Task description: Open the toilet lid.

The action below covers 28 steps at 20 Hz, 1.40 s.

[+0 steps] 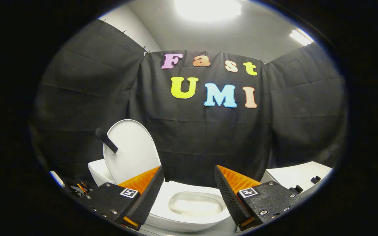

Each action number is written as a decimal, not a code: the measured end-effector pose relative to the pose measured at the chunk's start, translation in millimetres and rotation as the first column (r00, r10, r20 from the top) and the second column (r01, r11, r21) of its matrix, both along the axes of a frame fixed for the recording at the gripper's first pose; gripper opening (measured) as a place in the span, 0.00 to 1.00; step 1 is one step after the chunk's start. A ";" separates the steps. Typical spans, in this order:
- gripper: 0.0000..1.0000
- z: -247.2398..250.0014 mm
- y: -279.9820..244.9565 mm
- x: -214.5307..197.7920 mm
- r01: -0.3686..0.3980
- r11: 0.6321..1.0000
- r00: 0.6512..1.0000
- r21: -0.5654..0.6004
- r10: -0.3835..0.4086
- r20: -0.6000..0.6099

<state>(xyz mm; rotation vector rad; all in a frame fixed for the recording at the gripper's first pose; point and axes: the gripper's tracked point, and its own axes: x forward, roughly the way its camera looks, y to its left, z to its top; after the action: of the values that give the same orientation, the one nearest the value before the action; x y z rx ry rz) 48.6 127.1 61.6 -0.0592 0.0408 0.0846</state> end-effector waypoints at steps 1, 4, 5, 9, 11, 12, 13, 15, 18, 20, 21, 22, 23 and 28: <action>0.95 -2.5 -2.3 -3.3 0.007 1.000 1.000 0.009 -0.007 0.011; 0.95 -21.8 -18.1 -12.9 0.048 0.999 0.999 0.022 -0.048 -0.008; 0.95 -26.9 -24.9 -14.8 0.072 0.997 0.997 0.019 -0.072 -0.017; 0.95 -35.3 -40.3 -18.1 0.134 0.990 0.991 0.037 -0.134 -0.014; 0.95 -42.7 -39.5 -20.9 0.136 0.990 0.990 0.020 -0.136 -0.021; 0.95 -45.9 -36.5 -21.1 0.131 0.991 0.991 0.011 -0.130 -0.027; 0.95 -47.9 -34.6 -23.3 0.125 0.992 0.992 0.002 -0.125 -0.030; 0.95 -47.7 -32.2 -26.9 0.117 0.993 0.993 -0.007 -0.117 -0.027; 0.95 -46.4 -31.1 -27.1 0.117 0.993 0.993 0.015 -0.117 -0.026; 0.95 -44.0 -33.8 -25.5 0.128 0.991 0.992 0.028 -0.127 -0.024; 0.95 -43.9 -36.4 -24.2 0.135 0.990 0.991 0.033 -0.134 -0.023; 0.95 -42.2 -37.1 -22.9 0.140 0.989 0.990 0.037 -0.139 -0.023; 0.95 -42.7 -38.1 -21.8 0.142 0.989 0.990 0.039 -0.141 -0.023; 0.95 -40.6 -38.2 -19.0 0.130 0.990 0.991 0.046 -0.130 -0.016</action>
<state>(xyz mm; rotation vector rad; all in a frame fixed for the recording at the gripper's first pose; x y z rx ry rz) 29.6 88.9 21.0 -0.0085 0.0555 -0.0443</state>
